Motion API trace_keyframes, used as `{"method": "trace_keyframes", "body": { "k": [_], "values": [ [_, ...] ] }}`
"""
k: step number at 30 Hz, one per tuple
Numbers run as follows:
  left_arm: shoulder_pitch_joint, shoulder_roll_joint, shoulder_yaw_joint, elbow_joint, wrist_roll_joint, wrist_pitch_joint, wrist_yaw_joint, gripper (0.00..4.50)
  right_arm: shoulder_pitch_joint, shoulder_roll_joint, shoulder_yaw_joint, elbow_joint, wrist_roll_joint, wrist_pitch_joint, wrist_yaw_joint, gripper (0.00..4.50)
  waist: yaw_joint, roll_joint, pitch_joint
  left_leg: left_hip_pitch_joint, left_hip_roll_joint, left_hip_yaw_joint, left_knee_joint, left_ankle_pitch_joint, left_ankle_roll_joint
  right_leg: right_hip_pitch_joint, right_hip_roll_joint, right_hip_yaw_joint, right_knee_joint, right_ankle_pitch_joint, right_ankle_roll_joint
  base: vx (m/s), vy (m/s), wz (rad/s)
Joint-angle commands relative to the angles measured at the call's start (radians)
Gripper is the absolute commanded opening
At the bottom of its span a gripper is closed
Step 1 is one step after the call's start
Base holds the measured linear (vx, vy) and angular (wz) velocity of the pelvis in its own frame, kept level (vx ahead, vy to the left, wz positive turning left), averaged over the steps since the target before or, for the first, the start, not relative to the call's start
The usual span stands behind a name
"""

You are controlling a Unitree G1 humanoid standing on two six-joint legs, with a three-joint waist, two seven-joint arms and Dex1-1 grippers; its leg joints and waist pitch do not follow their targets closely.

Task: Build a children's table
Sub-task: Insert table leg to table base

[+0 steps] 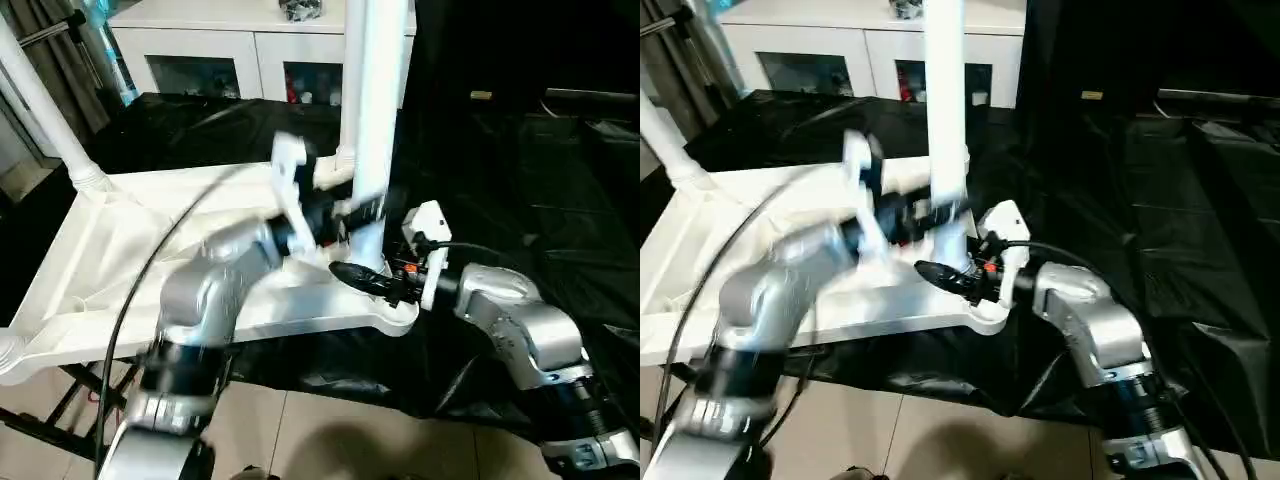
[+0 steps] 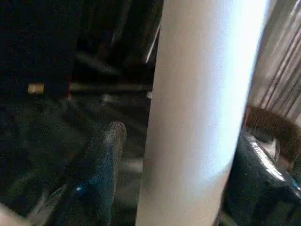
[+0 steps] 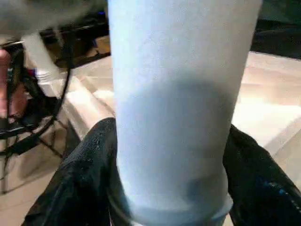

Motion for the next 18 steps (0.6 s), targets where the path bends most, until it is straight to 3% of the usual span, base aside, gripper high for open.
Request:
{"method": "trace_keyframes", "body": {
  "k": [1, 3, 6, 11, 13, 18],
  "values": [
    [-0.013, 0.011, 0.029, 0.016, -0.026, 0.015, -0.001, 3.15, -0.006, -0.018, -0.006, -0.047, 0.036, 0.022, 0.051, 2.72, 0.003, -0.021, -0.077, 0.009, 0.026, -0.008, -0.064, -0.148, 0.070, 0.064, -0.032, 0.040, -0.060, -0.211, -0.212, 0.000, 0.000, 0.00],
    [-0.024, 0.016, 0.023, 0.029, -0.034, 0.025, -0.019, 3.15, -0.003, -0.041, -0.004, -0.070, 0.072, 0.058, 0.100, 2.72, 0.001, -0.023, -0.078, 0.009, 0.026, -0.007, -0.062, -0.128, 0.079, 0.061, -0.031, 0.040, -0.061, -0.206, -0.209, 0.000, 0.000, 0.00],
    [-0.031, 0.013, 0.026, 0.043, -0.055, 0.050, -0.044, 2.97, -0.004, -0.057, -0.013, -0.084, 0.114, 0.089, 0.141, 2.72, 0.006, -0.017, -0.079, 0.009, 0.027, -0.008, -0.060, -0.118, 0.088, 0.062, -0.032, 0.040, -0.059, -0.197, -0.218, 0.000, 0.000, 0.00],
    [-0.040, 0.018, 0.023, 0.061, -0.104, 0.097, -0.100, 2.66, -0.010, -0.093, -0.026, -0.081, 0.179, 0.139, 0.224, 2.72, 0.009, -0.023, -0.078, 0.010, 0.027, -0.007, -0.060, -0.130, 0.084, 0.061, -0.033, 0.039, -0.060, -0.206, -0.227, 0.000, 0.000, 0.00],
    [-0.037, 0.026, 0.020, 0.052, -0.130, 0.120, -0.129, 2.37, -0.012, -0.115, -0.020, -0.076, 0.194, 0.160, 0.261, 2.72, 0.011, -0.019, -0.078, 0.010, 0.027, -0.008, -0.060, -0.130, 0.086, 0.062, -0.033, 0.039, -0.060, -0.211, -0.226, 0.000, 0.000, 0.00],
    [-0.040, 0.027, 0.027, 0.047, -0.163, 0.137, -0.142, 2.07, -0.018, -0.142, -0.015, -0.063, 0.201, 0.176, 0.295, 2.72, 0.011, -0.025, -0.078, 0.007, 0.027, -0.007, -0.058, -0.120, 0.084, 0.063, -0.034, 0.039, -0.060, -0.217, -0.223, 0.000, 0.000, 0.00]
  ]
}}
